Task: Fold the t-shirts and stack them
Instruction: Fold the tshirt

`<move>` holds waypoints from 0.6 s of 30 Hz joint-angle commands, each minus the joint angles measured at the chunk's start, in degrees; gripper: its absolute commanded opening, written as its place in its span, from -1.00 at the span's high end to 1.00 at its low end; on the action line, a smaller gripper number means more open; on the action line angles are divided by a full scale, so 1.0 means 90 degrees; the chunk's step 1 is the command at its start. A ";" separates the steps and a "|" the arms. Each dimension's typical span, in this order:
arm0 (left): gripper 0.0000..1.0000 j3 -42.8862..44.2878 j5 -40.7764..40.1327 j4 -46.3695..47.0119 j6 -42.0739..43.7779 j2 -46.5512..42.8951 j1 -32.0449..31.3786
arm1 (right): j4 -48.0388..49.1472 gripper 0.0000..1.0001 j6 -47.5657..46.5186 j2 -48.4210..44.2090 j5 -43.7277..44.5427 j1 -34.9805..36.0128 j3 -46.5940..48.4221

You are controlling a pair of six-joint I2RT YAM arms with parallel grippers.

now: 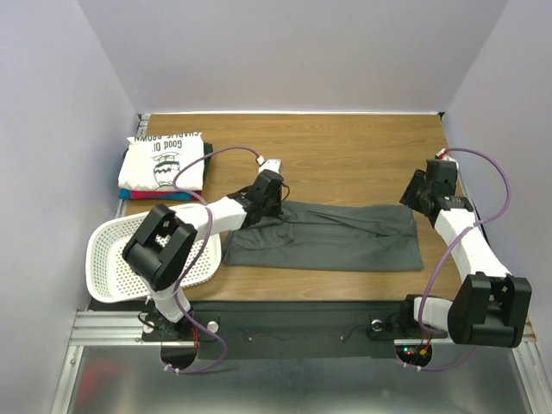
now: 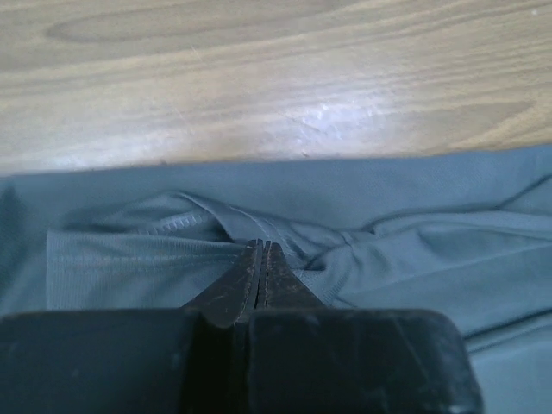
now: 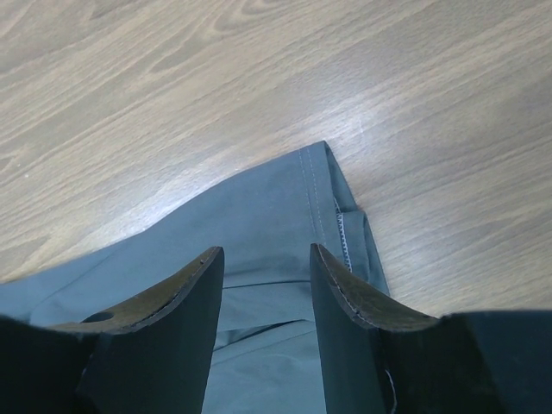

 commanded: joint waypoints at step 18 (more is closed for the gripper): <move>-0.58 -0.1240 -0.1914 -0.0847 -0.2237 -0.1869 -0.1577 | 0.0286 -0.02 -0.0088 0.0047 -0.0072 0.0415 0.0144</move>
